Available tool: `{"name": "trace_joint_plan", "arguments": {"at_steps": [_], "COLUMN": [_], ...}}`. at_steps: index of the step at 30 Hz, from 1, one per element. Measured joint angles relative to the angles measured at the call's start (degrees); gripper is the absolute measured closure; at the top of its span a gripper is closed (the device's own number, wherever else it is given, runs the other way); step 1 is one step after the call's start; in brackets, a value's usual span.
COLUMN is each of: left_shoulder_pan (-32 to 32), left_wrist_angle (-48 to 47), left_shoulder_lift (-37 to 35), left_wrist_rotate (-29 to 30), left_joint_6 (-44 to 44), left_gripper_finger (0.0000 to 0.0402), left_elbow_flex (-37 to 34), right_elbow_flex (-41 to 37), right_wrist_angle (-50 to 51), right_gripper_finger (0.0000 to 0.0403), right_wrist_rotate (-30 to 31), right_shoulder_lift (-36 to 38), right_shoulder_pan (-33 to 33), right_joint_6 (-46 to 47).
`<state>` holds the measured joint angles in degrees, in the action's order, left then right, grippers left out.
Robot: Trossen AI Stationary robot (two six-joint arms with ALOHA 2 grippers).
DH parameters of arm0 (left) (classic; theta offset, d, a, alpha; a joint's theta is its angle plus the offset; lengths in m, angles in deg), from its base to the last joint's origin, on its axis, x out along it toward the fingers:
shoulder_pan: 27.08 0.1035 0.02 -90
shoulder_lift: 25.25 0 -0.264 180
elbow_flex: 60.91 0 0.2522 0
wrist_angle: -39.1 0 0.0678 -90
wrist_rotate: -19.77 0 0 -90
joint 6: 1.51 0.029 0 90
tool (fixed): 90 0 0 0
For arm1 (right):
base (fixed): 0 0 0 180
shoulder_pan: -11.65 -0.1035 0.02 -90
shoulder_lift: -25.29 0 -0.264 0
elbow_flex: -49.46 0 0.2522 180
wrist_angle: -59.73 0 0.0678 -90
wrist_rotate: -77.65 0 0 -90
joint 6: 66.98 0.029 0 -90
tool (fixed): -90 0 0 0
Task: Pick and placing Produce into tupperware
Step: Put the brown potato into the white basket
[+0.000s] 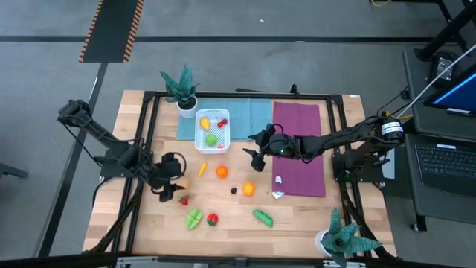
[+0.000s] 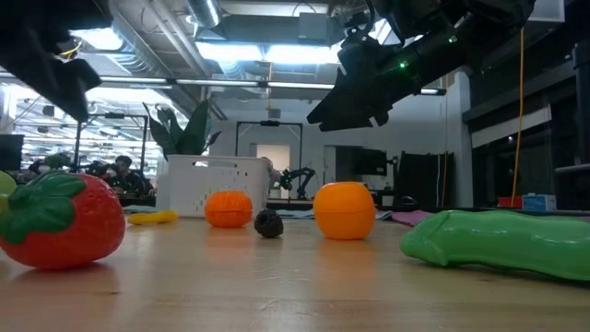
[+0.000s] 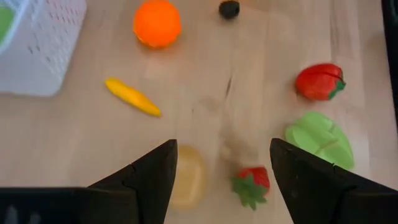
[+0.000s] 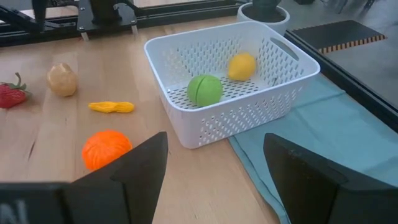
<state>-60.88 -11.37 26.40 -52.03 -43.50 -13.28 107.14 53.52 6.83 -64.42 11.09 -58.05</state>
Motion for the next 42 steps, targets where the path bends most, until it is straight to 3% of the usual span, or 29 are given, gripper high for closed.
{"name": "trace_joint_plan", "arguments": {"at_steps": [4, 14, 21, 37, 42], "left_shoulder_pan": [-3.13, -5.31, -5.29, -5.21, -4.43], "left_wrist_angle": [-1.09, -12.93, -14.09, -11.81, -11.86], "left_shoulder_lift": [2.65, 15.98, 21.85, 24.53, 24.53], "left_wrist_rotate": [0.34, 1.23, 1.19, 1.14, 3.51], "left_joint_6": [-3.13, -9.65, -11.49, -11.55, -11.55], "left_gripper_finger": [0.0154, 0.0154, 0.0154, 0.0154, 0.0154], "left_elbow_flex": [0.47, 11.77, 12.44, 12.44, 12.44], "right_elbow_flex": [-0.01, 0.00, -0.01, 0.00, -0.02], "right_wrist_angle": [-0.01, -1.73, -1.73, -1.70, -1.68], "right_gripper_finger": [0.0136, 0.0136, 0.0136, 0.0136, 0.0136], "right_wrist_rotate": [0.00, -0.02, -0.02, -0.02, -0.02], "right_shoulder_lift": [0.00, 0.00, 0.00, 0.00, 0.00], "right_shoulder_pan": [0.00, 0.00, -0.11, -0.11, -0.11], "right_joint_6": [0.00, 0.02, 0.01, 0.02, 0.02]}}
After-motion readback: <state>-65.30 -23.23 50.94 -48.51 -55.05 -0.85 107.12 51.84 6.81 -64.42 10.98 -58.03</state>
